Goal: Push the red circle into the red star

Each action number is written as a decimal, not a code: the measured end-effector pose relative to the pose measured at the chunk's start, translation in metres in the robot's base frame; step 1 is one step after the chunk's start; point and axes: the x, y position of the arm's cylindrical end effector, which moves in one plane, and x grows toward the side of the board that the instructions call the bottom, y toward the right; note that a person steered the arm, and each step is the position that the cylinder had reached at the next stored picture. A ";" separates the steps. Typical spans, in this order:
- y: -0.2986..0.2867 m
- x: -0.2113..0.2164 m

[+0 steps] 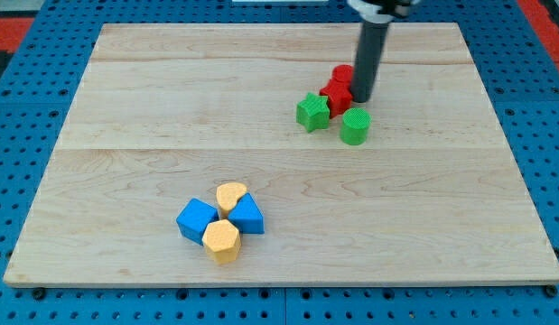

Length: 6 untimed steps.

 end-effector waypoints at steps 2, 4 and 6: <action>0.029 -0.013; 0.058 -0.082; -0.062 -0.032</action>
